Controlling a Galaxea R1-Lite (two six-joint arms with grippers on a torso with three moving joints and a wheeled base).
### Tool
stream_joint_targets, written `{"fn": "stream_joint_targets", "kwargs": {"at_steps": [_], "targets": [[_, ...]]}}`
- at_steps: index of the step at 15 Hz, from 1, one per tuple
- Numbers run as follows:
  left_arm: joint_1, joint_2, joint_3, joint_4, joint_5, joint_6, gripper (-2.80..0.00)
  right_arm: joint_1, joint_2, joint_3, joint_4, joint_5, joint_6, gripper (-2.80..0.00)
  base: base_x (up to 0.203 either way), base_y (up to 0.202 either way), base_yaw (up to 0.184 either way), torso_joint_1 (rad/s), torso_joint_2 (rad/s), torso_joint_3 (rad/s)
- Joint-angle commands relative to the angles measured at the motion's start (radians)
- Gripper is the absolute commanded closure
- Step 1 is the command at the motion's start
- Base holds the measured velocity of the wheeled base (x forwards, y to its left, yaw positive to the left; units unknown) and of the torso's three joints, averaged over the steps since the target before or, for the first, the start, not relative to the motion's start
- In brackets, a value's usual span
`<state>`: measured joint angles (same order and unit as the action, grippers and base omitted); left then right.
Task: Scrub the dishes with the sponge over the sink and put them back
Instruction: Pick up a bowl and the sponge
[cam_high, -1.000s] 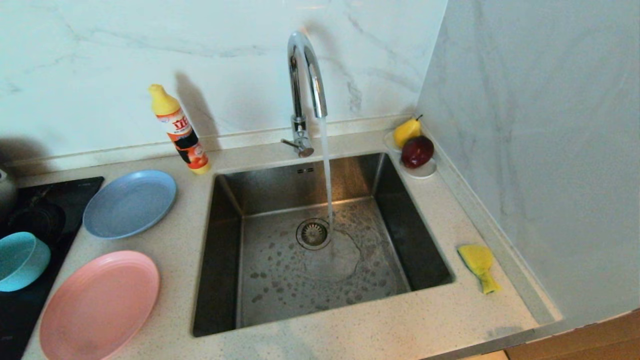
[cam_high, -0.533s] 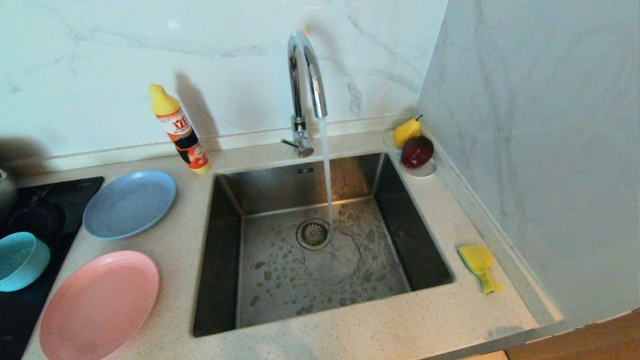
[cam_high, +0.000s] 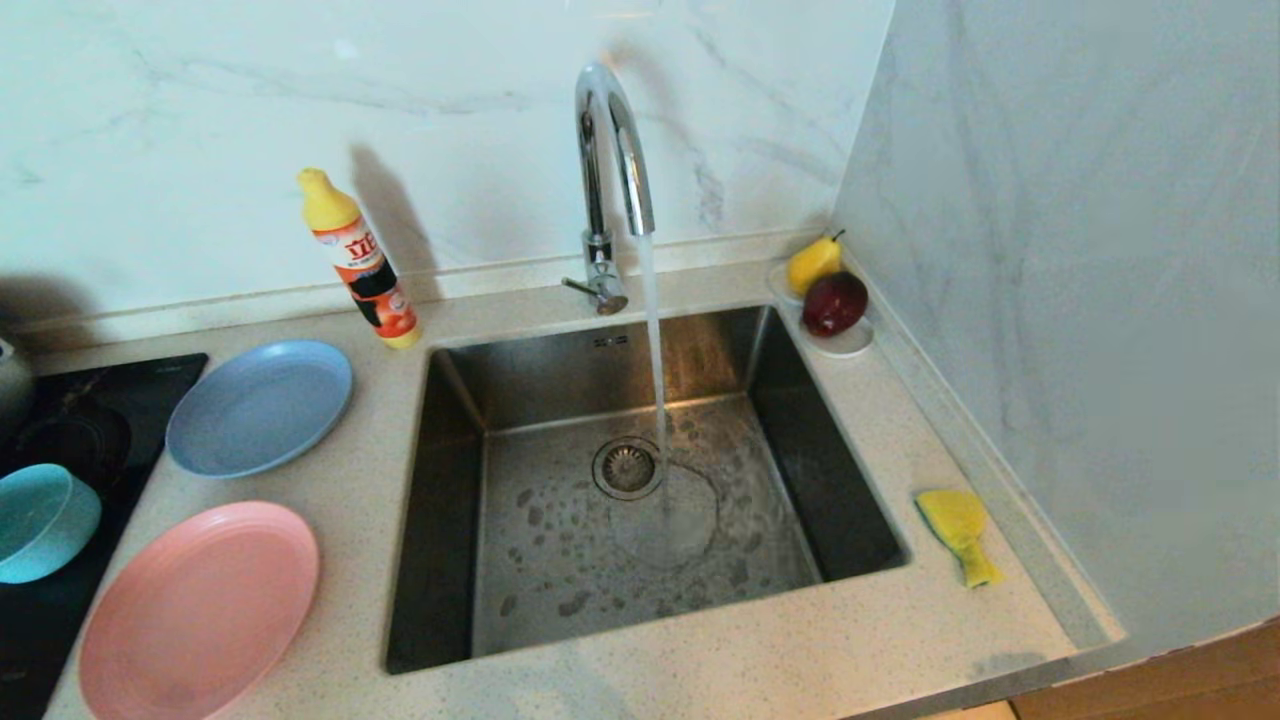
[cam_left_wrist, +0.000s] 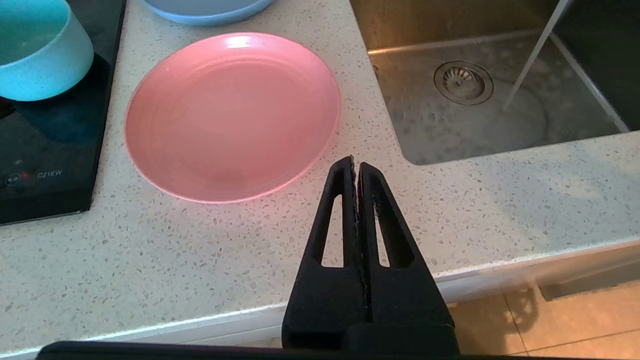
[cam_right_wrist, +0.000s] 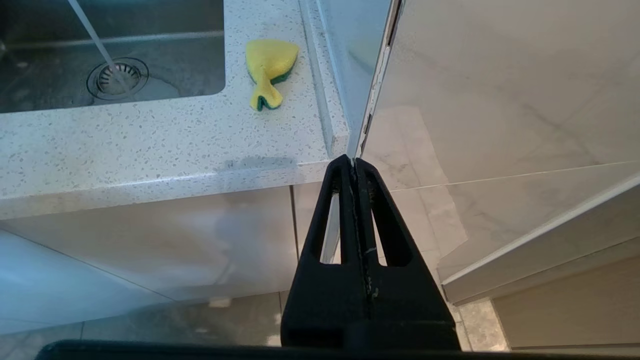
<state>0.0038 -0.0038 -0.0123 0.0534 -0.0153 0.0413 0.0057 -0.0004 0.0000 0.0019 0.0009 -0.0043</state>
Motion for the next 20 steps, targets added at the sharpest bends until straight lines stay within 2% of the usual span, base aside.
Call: {"fn": "stream_joint_targets", "kwargs": {"at_steps": [1,4,7,14,16,20], "targets": [[0.0,0.004,0.0,0.0,0.0,0.0,0.0,0.0,0.0,0.0,0.001,-0.002,0.004,0.0,0.0,0.0,0.0,0.0,0.0,0.0],[0.0,0.004,0.0,0.0,0.0,0.0,0.0,0.0,0.002,0.0,-0.003,-0.001,0.029,0.0,0.0,0.0,0.0,0.0,0.0,0.0],[0.001,0.004,0.0,0.0,0.0,0.0,0.0,0.0,-0.001,-0.004,-0.008,-0.002,0.016,0.0,0.0,0.0,0.0,0.0,0.0,0.0],[0.0,0.004,0.0,0.0,0.0,0.0,0.0,0.0,-0.001,-0.245,-0.004,0.023,0.02,0.0,0.0,0.0,0.0,0.0,0.0,0.0],[0.0,0.004,0.0,0.0,0.0,0.0,0.0,0.0,0.0,-0.318,0.009,0.071,0.019,0.0,0.0,0.0,0.0,0.0,0.0,0.0],[0.001,0.004,0.0,0.0,0.0,0.0,0.0,0.0,0.009,-0.509,0.188,0.209,0.019,0.0,0.0,0.0,0.0,0.0,0.0,0.0]]}}
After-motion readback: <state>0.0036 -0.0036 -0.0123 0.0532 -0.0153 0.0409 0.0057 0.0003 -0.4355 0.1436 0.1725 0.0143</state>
